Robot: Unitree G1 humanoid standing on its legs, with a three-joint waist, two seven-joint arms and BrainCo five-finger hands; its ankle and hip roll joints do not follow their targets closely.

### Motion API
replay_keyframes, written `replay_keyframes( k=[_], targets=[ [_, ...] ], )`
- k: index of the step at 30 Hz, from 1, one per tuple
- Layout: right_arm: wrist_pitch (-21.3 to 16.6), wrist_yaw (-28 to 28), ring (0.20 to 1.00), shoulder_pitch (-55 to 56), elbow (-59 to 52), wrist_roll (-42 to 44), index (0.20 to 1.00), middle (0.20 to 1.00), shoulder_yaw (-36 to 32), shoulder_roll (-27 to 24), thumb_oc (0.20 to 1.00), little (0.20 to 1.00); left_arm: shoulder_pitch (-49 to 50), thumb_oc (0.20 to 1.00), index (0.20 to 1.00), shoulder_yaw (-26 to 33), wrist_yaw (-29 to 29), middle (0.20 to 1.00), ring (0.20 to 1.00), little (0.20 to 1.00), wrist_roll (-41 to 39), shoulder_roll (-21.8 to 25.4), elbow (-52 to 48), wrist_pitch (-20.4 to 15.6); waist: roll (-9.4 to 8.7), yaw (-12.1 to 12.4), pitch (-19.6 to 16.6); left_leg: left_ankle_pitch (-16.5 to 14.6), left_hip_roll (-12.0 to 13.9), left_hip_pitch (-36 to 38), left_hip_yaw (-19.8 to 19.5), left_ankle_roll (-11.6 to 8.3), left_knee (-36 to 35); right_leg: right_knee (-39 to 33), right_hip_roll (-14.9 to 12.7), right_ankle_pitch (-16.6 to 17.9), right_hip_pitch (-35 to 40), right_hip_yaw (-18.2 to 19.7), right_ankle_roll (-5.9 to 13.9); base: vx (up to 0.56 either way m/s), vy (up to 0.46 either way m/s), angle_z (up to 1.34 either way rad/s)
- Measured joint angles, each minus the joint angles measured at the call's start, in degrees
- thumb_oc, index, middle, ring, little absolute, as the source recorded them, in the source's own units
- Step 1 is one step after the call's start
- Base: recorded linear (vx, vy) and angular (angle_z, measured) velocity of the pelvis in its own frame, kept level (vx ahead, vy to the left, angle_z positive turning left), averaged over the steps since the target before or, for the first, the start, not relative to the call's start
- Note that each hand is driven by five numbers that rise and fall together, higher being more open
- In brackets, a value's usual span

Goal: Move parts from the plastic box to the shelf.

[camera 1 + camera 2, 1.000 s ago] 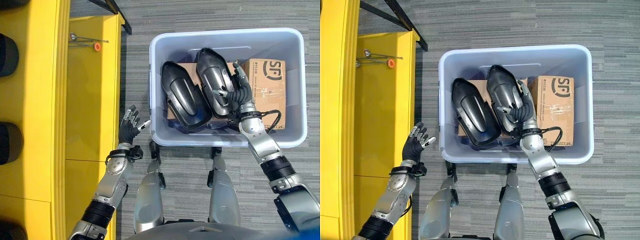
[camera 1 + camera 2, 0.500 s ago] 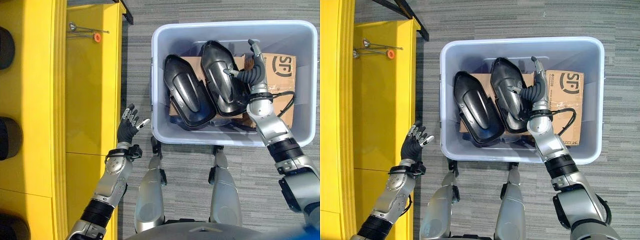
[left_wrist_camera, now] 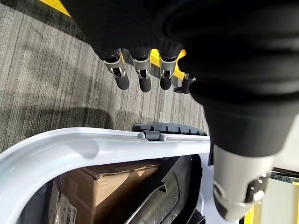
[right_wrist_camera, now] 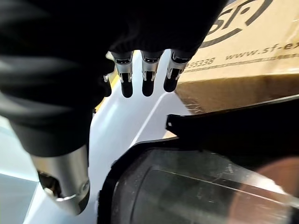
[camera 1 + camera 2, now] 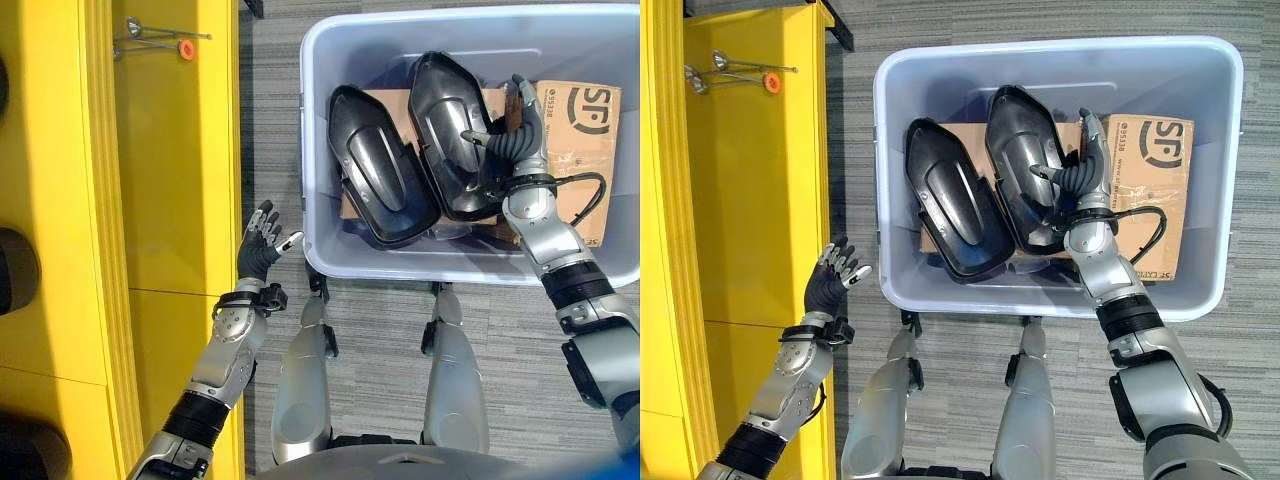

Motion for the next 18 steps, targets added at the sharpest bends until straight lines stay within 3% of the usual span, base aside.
replay_keyframes(
  k=[7, 18],
  targets=[
    [0.0, 1.2, 1.0, -3.9, 9.0, 3.2, 1.0, 1.0, 0.5, -0.3, 1.0, 1.0, -1.2, 1.0, 1.0, -0.1, 0.5, 1.0, 1.0, 1.0, 0.0, 0.1, -0.2, -0.2, 0.12, 1.0, 2.6, 0.7, 0.0, -1.6, 0.0, 0.04, 0.0, 1.3, -0.1, 0.0, -2.3, 0.2, -0.01, 0.0, 0.0, -0.01],
    [-2.2, 2.4, 1.0, -6.7, 19.3, 7.3, 1.0, 1.0, 0.2, -0.2, 1.0, 1.0, -1.6, 1.0, 1.0, -1.6, 0.6, 1.0, 1.0, 1.0, -1.1, 0.2, -0.2, -0.6, 0.12, 1.4, 2.6, 1.4, -0.7, -1.9, -0.1, 0.33, 0.0, 2.1, -0.8, 0.3, -2.9, 0.2, -0.12, 0.0, 0.006, 0.01]
  ],
)
